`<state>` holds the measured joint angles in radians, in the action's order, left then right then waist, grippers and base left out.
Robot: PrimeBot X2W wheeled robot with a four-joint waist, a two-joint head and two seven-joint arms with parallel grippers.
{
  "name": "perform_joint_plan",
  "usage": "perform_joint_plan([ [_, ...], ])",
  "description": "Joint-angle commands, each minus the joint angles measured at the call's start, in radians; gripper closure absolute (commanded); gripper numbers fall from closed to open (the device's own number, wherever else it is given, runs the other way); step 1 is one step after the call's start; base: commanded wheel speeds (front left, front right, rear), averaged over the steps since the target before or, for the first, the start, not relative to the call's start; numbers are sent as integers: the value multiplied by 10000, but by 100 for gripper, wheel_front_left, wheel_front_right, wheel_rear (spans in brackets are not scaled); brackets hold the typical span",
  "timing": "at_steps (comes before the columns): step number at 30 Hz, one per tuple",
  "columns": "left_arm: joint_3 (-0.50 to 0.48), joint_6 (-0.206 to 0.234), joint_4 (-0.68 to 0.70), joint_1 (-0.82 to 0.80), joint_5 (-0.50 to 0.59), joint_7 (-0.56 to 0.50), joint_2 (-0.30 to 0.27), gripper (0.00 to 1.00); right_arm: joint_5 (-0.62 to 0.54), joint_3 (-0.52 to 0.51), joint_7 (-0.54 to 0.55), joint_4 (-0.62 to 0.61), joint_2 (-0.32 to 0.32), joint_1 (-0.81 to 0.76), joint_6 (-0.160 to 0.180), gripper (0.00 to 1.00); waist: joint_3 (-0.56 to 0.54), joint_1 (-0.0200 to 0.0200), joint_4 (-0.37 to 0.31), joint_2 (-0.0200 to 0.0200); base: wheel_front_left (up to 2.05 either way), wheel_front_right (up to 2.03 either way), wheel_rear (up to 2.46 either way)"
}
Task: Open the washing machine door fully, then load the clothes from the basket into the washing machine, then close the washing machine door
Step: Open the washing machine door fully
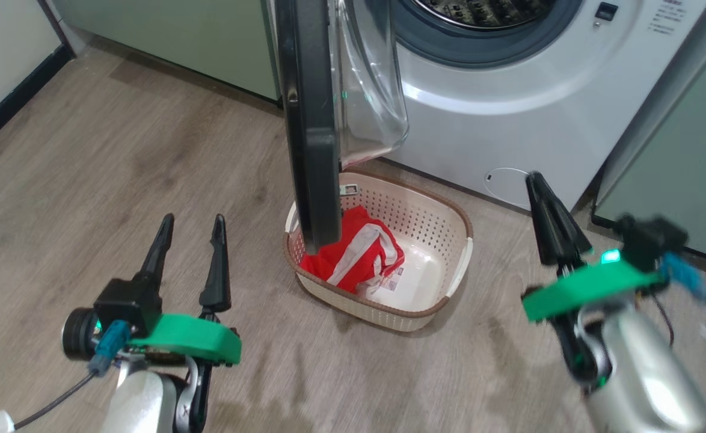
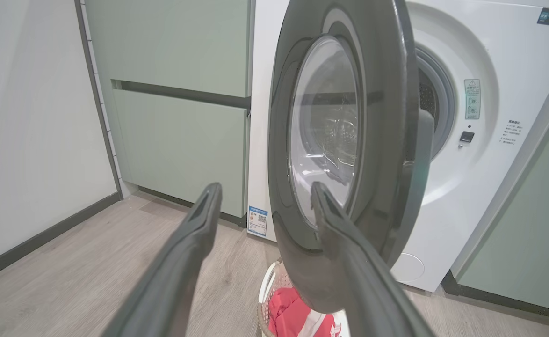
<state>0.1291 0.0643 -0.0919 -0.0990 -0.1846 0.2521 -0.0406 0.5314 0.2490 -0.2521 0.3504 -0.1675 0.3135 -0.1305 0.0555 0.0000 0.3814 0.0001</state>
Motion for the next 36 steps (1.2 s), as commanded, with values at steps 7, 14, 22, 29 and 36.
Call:
perform_joint_plan([
  [7, -483, -67, 122, -342, 28, 97, -97, 0, -2213, -1768, -95, -1813, 1131, -1921, -2, 100, -58, 0, -168, -1, 0, 0, 0],
  [14, -423, -158, -35, -290, 122, 97, -96, 0, -1708, -2269, -96, -1912, 1169, -2385, -2, 0, -111, 0, -200, -1, 0, 0, 0],
  [22, -267, -271, -318, -194, 51, 97, -96, 0, -1607, -2126, -96, -1908, 1171, -2379, -2, 0, -181, 0, -216, -1, 0, 0, 0],
  [29, -238, -379, -549, -225, -57, 97, -96, 0, -1603, -2096, -97, -1834, 1172, -2346, -2, 0, -183, 0, -163, -1, 0, 0, 0],
  [36, -214, -394, -617, -232, -78, 97, -96, 0, -1607, -2042, -97, -1789, 1172, -2289, -2, 0, -190, 0, -158, -1, 0, 0, 0],
])
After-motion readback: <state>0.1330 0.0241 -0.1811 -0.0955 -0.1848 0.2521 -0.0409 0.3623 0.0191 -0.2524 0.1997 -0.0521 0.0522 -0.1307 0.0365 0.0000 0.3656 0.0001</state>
